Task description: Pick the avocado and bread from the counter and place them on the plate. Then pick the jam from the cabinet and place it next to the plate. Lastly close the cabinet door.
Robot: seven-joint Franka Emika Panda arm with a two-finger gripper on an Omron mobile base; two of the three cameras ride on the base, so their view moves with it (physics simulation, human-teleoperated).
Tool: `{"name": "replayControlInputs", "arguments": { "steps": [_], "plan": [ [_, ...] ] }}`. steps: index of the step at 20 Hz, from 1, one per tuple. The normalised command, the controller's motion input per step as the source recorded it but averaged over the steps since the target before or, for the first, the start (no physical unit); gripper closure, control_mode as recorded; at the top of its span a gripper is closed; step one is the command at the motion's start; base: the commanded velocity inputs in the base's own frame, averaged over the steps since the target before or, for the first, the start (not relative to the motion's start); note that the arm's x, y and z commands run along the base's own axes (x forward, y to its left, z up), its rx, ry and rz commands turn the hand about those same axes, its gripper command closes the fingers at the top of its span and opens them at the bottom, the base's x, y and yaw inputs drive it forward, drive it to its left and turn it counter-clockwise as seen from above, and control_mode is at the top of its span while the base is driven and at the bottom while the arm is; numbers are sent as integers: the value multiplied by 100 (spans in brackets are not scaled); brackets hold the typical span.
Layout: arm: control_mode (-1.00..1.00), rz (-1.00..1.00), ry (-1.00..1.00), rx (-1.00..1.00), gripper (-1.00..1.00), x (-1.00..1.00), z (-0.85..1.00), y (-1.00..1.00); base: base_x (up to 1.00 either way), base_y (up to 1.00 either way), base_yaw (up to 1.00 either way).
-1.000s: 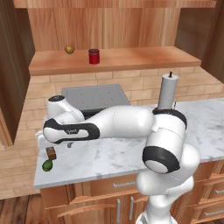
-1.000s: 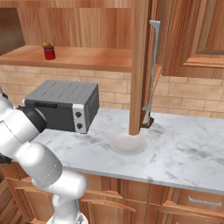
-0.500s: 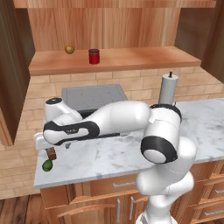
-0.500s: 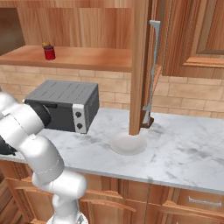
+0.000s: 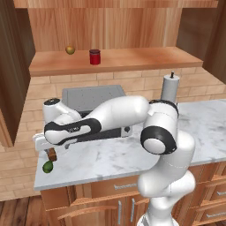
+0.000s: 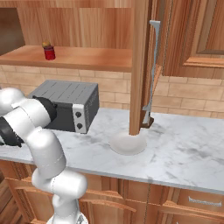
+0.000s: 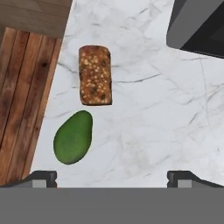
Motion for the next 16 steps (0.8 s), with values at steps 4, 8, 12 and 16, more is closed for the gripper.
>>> {"name": "replayControlInputs", "arguments": {
  "steps": [4,8,12,16],
  "plan": [
    [-100,0,0,0,-100,11,-9,1,0,0,0],
    [-100,0,0,0,-100,11,-11,2,0,0,0],
    [-100,0,0,0,-100,11,-10,0,0,0,0],
    [-100,0,0,-1,-100,12,-11,2,0,0,0]
  ]
}}
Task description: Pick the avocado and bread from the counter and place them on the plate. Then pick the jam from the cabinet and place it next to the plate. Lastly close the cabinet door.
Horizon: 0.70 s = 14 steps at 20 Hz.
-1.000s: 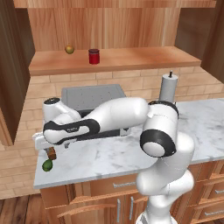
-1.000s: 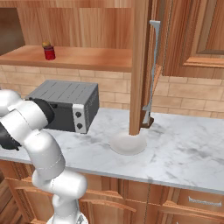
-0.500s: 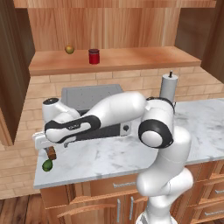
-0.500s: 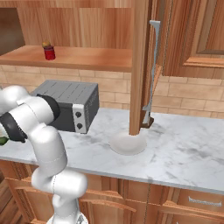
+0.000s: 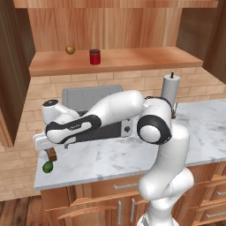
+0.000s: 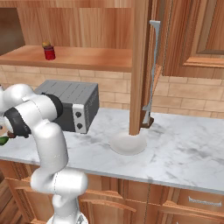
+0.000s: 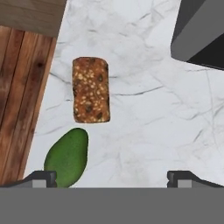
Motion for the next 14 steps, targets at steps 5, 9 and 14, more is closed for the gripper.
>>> {"name": "replayControlInputs", "arguments": {
  "steps": [5,9,14],
  "plan": [
    [-100,0,0,-1,-100,13,-13,7,0,0,0],
    [-100,0,0,-2,-100,9,-14,11,0,0,0],
    [-100,0,0,-2,-100,8,-13,11,0,0,0]
  ]
}}
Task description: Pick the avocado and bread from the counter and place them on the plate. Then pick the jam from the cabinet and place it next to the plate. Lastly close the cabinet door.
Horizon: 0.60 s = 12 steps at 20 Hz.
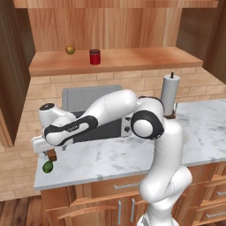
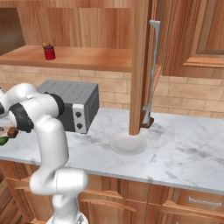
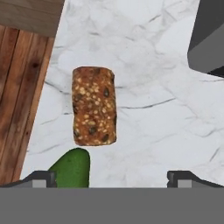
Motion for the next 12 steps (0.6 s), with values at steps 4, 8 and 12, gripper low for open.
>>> {"name": "replayControlInputs", "arguments": {
  "steps": [4,8,12],
  "plan": [
    [-100,0,0,-1,-100,10,-12,9,0,0,0],
    [-100,0,0,0,-100,13,-10,4,0,0,0],
    [-100,0,0,0,-100,12,-10,2,0,0,0]
  ]
}}
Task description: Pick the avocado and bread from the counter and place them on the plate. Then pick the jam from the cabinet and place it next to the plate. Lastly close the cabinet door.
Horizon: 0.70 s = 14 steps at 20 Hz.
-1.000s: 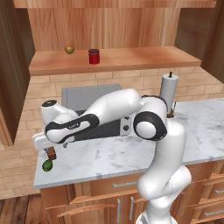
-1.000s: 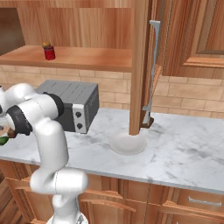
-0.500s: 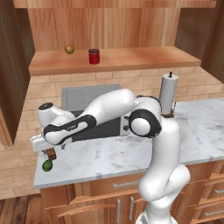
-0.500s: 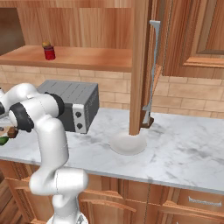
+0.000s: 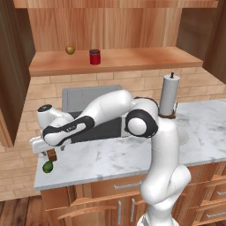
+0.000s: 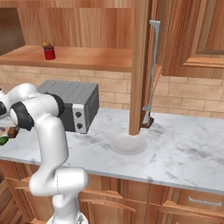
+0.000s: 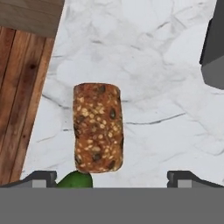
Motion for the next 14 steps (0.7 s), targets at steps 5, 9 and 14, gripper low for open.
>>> {"name": "replayControlInputs", "arguments": {
  "steps": [5,9,14],
  "plan": [
    [-100,0,0,0,-100,14,-10,0,0,0,0],
    [-100,0,0,0,-100,12,-10,2,0,0,0],
    [-100,0,0,0,-100,9,-10,7,0,0,0]
  ]
}}
